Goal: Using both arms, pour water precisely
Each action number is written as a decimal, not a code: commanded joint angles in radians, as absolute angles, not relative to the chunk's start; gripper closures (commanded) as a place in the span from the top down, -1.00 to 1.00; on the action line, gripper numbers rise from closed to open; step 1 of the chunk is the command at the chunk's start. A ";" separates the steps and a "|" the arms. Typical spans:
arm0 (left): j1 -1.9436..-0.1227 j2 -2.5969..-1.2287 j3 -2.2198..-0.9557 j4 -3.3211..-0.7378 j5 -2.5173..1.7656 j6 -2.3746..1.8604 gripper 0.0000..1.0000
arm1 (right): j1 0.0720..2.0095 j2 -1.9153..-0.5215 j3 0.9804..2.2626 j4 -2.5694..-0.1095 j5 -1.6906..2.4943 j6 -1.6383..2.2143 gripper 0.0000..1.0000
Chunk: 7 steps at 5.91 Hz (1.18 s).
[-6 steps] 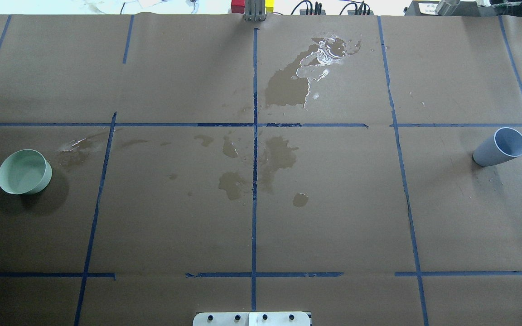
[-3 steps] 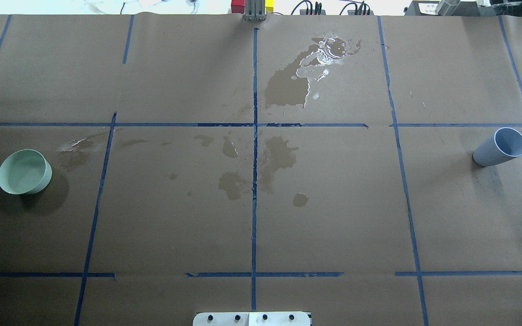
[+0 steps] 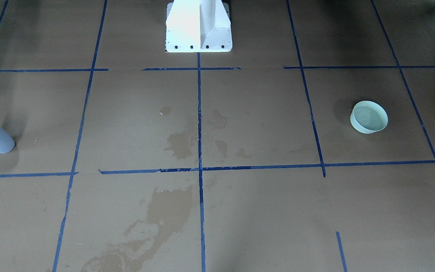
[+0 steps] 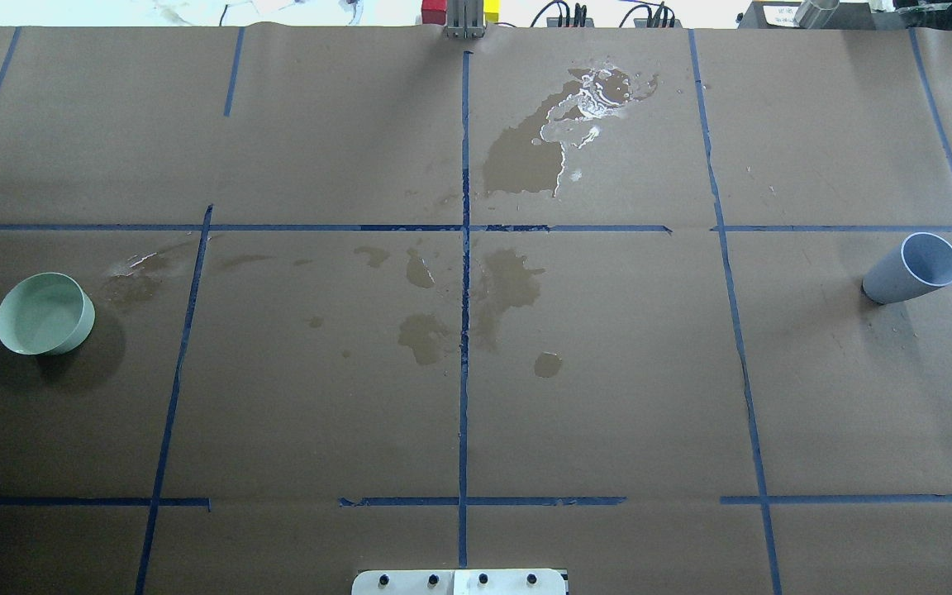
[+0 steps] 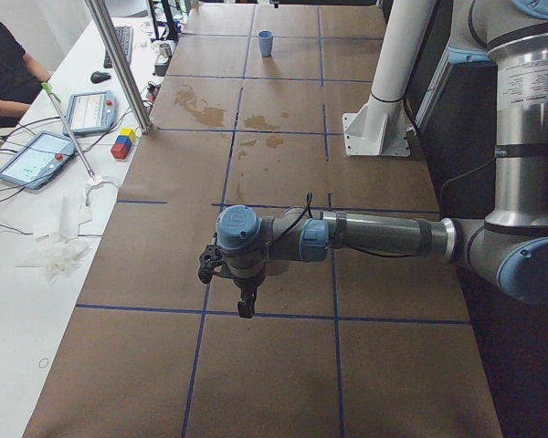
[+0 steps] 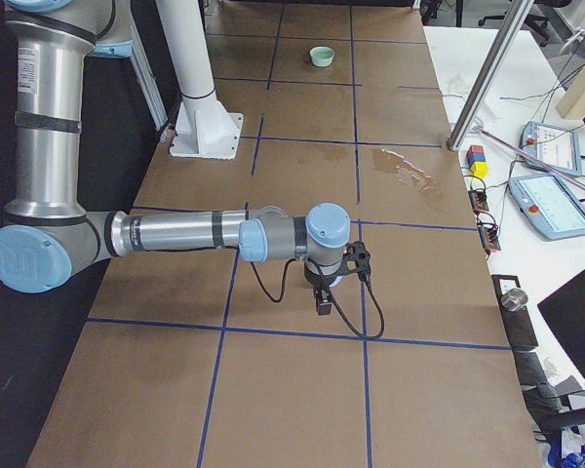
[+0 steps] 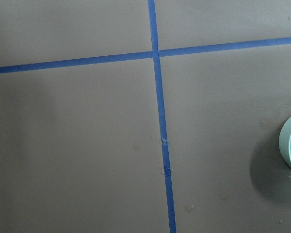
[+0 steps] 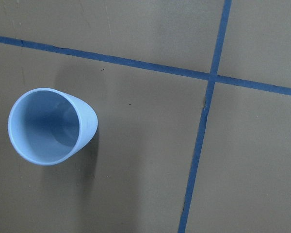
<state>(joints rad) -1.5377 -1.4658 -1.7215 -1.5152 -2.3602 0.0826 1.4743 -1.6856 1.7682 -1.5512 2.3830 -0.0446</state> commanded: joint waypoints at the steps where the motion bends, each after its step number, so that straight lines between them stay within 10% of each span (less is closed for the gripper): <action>1: -1.536 -1.462 -1.707 -1.554 -2.370 0.084 1.00 | 1.471 -1.689 1.775 -1.539 2.381 -0.045 1.00; 7: -1.159 -1.482 -1.692 -1.921 -2.361 -0.534 1.00 | 1.456 -1.686 1.773 -1.522 2.398 -0.044 1.00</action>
